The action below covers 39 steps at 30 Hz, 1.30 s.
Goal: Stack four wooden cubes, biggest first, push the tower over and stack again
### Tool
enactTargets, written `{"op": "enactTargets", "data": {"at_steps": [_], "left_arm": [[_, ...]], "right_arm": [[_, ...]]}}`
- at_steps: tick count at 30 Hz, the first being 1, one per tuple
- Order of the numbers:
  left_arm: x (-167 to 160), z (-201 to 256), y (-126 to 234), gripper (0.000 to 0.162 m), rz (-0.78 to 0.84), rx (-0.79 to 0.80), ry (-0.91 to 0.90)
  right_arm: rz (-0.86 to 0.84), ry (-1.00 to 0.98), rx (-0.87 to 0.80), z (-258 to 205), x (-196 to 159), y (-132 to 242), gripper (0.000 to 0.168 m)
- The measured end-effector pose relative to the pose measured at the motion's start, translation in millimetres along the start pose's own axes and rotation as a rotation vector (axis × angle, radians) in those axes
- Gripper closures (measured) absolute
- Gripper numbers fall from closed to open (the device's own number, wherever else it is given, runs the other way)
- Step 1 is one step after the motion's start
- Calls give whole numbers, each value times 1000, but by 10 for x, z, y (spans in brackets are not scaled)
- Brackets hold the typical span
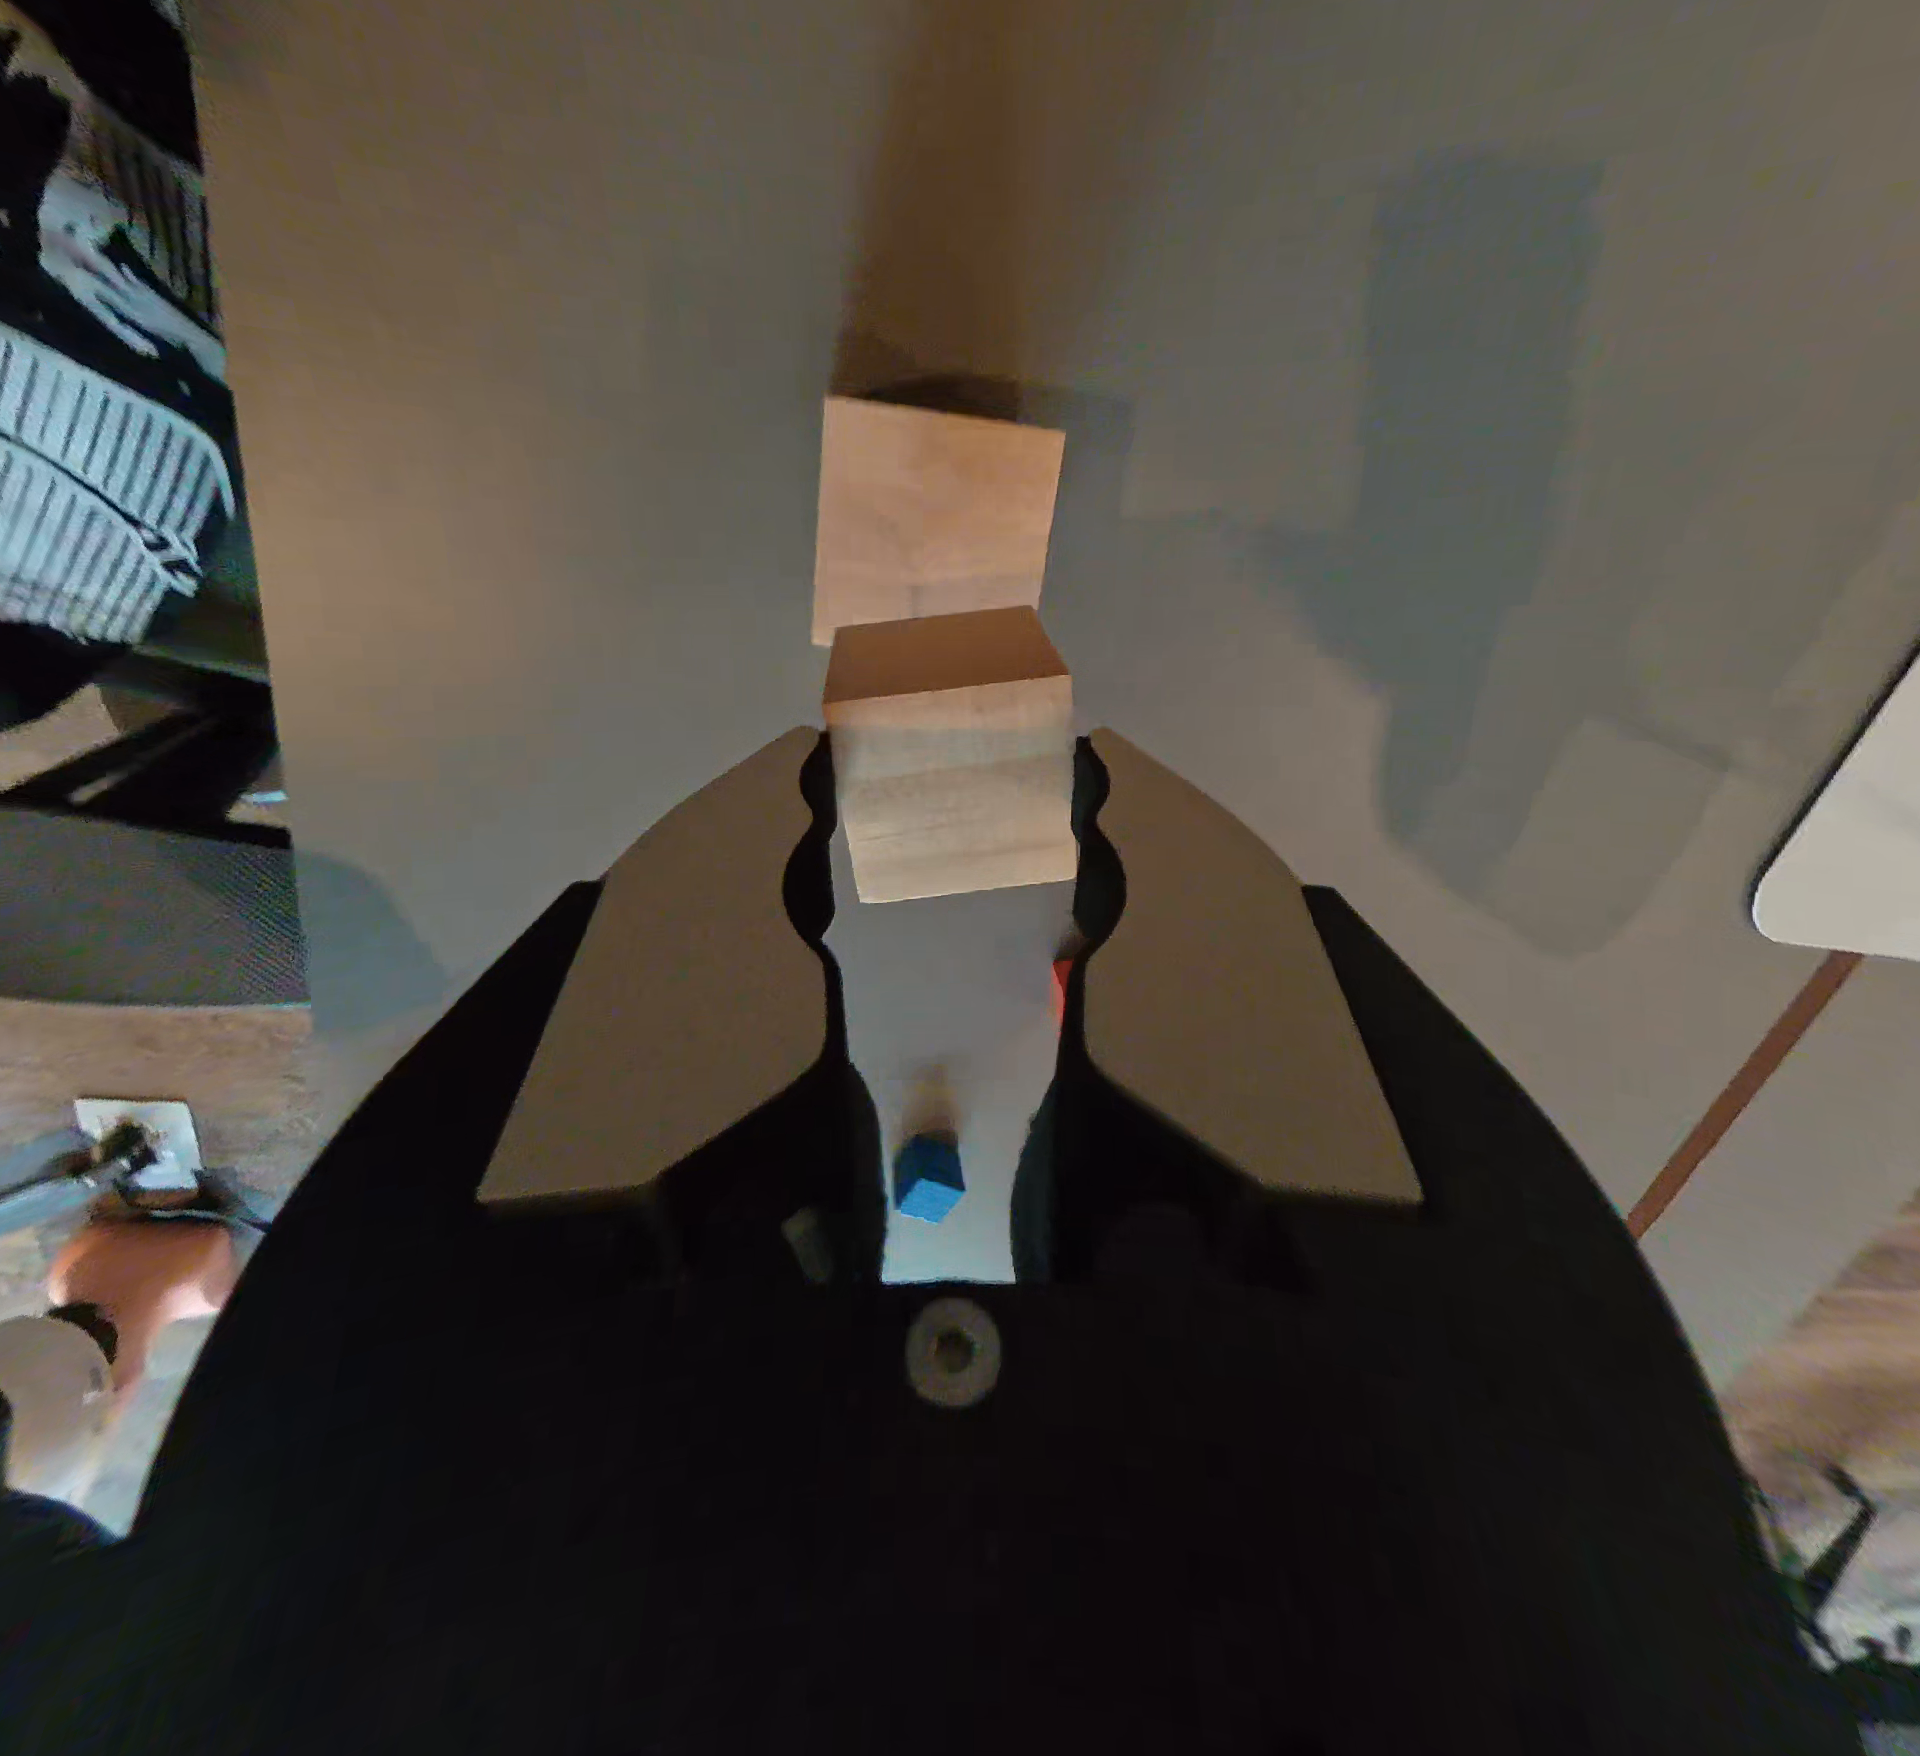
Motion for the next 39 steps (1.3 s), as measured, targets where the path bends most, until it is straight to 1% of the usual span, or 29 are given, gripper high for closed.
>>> {"op": "enactTargets", "data": {"at_steps": [6,10,12,21,32,39], "left_arm": [[2,-3,1,71,1,2,1],[3,-1,2,72,2,0,1],[1,1,1,72,1,-1,0],[4,-3,4,73,5,4,-2],[2,1,1,74,3,-2,1],[2,2,2,75,3,-2,1]], "right_arm": [[-9,-122,-17,-28,205,-37,125],[-69,-191,-53,23,222,-108,125],[-87,-205,-44,15,228,-145,125],[-114,-216,-15,10,248,-302,125],[-112,-218,8,2,284,-307,125],[-140,-222,16,11,239,-322,125]]}}
Point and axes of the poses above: each gripper's, where its closed fingertips meet, y back along the fingers, x out of its top, z = x × y across the jaws, the point moved 1 cm from there along y, back along the fingers, and after that the axes turned 10 degrees about -y, right-handed, at the moved point
